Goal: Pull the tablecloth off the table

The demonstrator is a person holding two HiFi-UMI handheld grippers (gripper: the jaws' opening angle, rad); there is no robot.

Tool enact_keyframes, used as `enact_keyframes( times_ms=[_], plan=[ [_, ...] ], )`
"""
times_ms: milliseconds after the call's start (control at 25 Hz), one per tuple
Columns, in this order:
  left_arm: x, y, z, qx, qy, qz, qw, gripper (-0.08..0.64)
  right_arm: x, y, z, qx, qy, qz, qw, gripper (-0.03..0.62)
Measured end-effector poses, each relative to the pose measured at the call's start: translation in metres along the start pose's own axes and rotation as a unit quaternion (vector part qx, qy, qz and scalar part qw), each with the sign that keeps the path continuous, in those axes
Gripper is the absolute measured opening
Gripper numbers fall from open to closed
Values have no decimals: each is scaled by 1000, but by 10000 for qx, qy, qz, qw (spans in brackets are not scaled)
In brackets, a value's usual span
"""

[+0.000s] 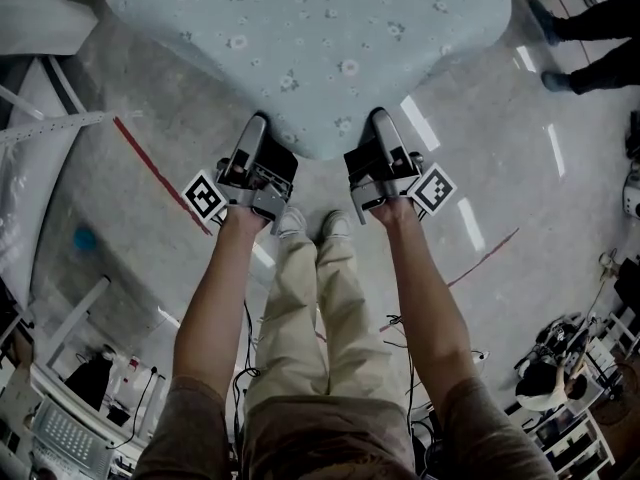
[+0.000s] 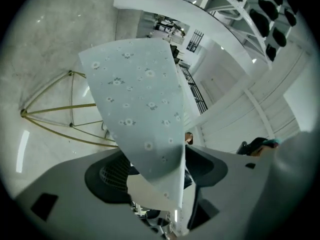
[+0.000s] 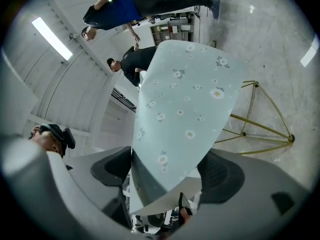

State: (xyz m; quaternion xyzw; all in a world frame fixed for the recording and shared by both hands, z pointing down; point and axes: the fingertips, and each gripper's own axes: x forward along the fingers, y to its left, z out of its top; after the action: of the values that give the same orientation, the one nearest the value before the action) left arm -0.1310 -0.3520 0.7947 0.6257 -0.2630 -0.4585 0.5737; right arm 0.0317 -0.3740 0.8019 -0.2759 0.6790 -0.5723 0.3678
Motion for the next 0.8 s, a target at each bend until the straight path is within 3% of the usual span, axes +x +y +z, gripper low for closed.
enact_keyframes(
  times_ms=[280,520,640,800],
  plan=[
    [4,2,-4,-58,49,-58,10000,322,3,3,-2,121,38,134,9998,357],
    [3,-6,-3,-170,-52,-186,9997,211,1,6,0,35,-72,81,9999,261],
    [3,-11,-2,11,-25,-76,10000,165,0,8,0,-134,-179,-111,9997,206],
    [0,-19,-1,504,-20,348,9981,90,-6,14,-1,-428,-214,-481,9977,120]
  ],
)
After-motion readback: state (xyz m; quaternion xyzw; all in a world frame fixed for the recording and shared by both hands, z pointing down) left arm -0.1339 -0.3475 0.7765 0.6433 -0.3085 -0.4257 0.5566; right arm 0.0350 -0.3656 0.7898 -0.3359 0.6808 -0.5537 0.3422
